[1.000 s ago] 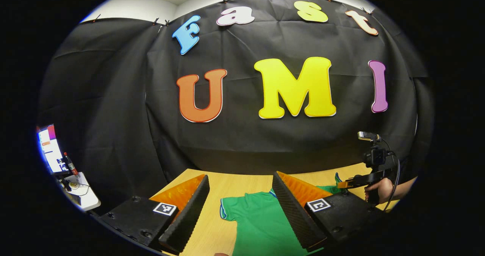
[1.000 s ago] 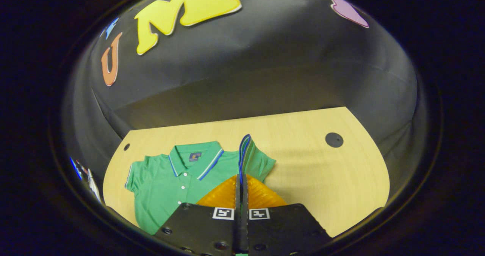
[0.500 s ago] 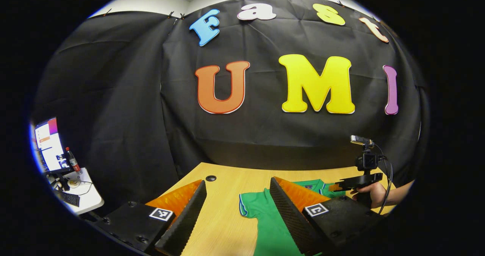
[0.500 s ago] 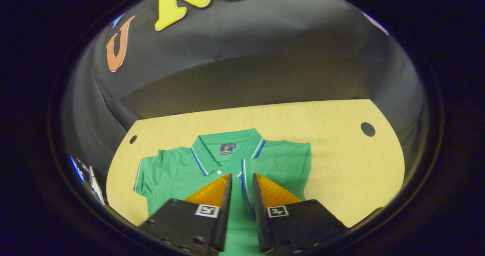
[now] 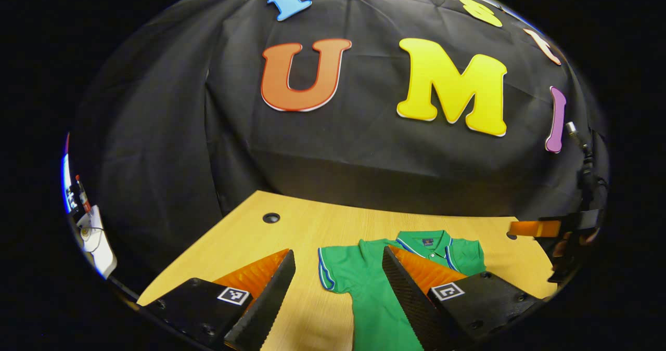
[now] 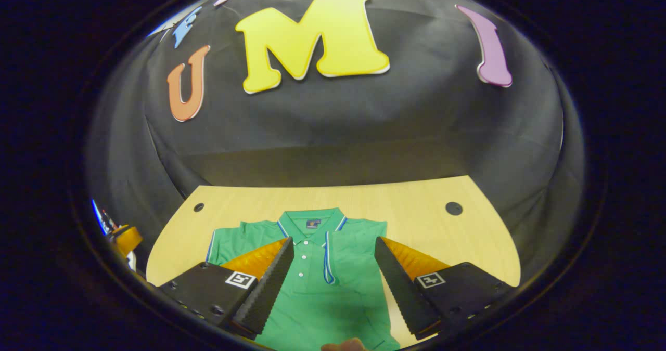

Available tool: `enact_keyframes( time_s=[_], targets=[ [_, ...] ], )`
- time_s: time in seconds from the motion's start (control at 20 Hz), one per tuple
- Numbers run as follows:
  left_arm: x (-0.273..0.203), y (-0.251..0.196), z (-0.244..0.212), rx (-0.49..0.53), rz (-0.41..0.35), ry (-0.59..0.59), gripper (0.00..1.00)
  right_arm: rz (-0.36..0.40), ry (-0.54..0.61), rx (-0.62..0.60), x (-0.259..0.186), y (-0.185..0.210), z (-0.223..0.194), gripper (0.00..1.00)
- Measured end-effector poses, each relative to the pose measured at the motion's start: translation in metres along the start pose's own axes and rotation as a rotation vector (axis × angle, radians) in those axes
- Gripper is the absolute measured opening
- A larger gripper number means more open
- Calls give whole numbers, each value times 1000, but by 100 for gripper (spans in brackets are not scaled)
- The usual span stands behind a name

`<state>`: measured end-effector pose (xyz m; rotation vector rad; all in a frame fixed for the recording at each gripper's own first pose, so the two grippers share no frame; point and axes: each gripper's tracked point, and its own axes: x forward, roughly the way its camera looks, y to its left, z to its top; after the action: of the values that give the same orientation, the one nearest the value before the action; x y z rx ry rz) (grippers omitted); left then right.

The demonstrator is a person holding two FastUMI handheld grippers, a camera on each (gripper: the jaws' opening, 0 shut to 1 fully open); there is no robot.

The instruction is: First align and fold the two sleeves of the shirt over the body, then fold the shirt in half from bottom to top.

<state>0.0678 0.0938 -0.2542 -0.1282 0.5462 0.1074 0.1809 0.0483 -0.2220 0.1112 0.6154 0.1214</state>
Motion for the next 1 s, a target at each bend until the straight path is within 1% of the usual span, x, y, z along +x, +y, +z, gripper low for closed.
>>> enact_keyframes(
  time_s=[0.05,0.1,0.15,0.2,0.3,0.4,0.55,0.7,0.85,0.9,0.95,1.0],
  targets=[
    [16,2,-10,-5,-13,36,100,1,-11,3,-21,0,-1,96],
    [32,6,-19,-7,-21,66,100,-3,-24,2,-41,-2,-5,93],
    [47,9,-28,-13,-22,98,100,-9,-31,-7,-58,-4,-9,96],
    [62,11,-36,-24,-27,125,100,-17,-39,-20,-74,-6,-15,96],
    [88,15,-58,-49,-33,199,100,-38,-45,-38,-99,-11,-23,96],
    [114,16,-85,-71,-36,277,100,-53,-41,-26,-117,-17,-31,96],
    [140,22,-110,-107,-28,365,100,-85,-29,-17,-130,-30,-41,96],
    [154,31,-124,-150,-10,418,100,-110,-23,-4,-135,-41,-45,96],
    [154,38,-138,-132,22,473,100,-116,-12,19,-132,-44,-49,96],
    [159,38,-138,-121,19,466,81,-119,-10,25,-130,-46,-49,96],
    [160,39,-138,-108,34,473,95,-120,-10,27,-129,-46,-48,96],
    [159,42,-142,-78,54,490,93,-119,-8,30,-127,-44,-50,96]
  ],
)
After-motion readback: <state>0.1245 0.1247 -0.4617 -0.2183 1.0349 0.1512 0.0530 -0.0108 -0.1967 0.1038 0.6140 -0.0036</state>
